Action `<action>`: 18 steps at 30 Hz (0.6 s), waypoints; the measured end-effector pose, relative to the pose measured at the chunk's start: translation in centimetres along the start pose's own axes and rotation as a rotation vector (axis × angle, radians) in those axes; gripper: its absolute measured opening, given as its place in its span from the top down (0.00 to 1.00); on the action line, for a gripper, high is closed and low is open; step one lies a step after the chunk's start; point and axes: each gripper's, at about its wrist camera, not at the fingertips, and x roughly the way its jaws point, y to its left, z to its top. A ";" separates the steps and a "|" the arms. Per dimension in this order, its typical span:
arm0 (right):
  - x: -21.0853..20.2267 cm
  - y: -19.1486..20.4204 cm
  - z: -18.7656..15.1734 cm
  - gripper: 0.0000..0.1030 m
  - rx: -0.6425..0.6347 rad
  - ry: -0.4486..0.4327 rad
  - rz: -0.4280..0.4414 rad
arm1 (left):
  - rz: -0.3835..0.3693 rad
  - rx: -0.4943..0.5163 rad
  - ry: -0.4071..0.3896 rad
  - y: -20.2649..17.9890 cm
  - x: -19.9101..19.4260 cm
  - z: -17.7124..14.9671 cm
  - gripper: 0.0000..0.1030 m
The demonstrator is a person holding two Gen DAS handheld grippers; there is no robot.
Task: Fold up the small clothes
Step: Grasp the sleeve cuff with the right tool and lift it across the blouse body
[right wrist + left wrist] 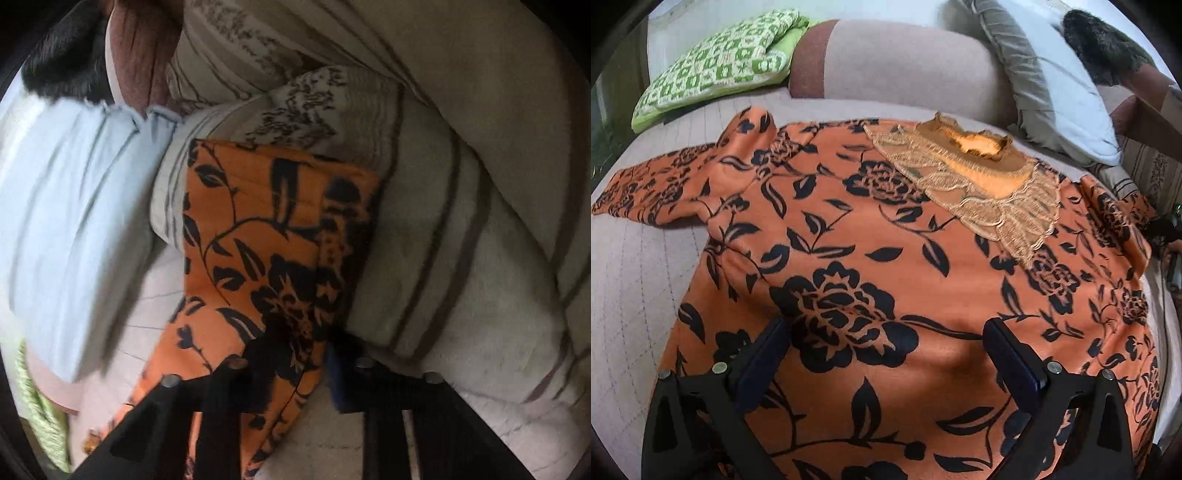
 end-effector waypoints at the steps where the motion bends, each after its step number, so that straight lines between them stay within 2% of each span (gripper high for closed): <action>1: -0.7 1.5 0.1 0.96 -0.050 -0.008 0.006 | 0.008 0.002 0.003 -0.1 0.1 0.0 0.00; 4: -4.8 7.7 -0.7 0.96 -0.225 -0.098 0.066 | 0.025 0.015 0.006 -0.4 0.2 0.2 0.00; 6: -8.7 12.8 -1.9 0.96 -0.312 -0.148 0.173 | 0.032 0.008 0.002 -0.4 0.1 0.2 0.00; 9: -14.1 19.7 -5.0 0.96 -0.425 -0.176 0.340 | 0.058 -0.042 -0.039 0.6 -1.2 0.3 0.00; 11: -17.5 25.3 -9.1 0.96 -0.524 -0.168 0.458 | 0.077 -0.102 -0.087 1.8 -2.5 0.7 0.00; 14: -19.6 31.7 -16.6 0.96 -0.635 -0.119 0.565 | 0.084 -0.178 -0.133 3.6 -4.0 1.1 0.00; 16: -18.0 35.4 -22.5 0.96 -0.687 -0.058 0.583 | 0.093 -0.221 -0.153 4.8 -4.7 1.2 0.00; 18: -14.5 37.9 -28.6 0.93 -0.727 0.016 0.565 | 0.105 -0.256 -0.168 5.9 -5.4 1.4 0.00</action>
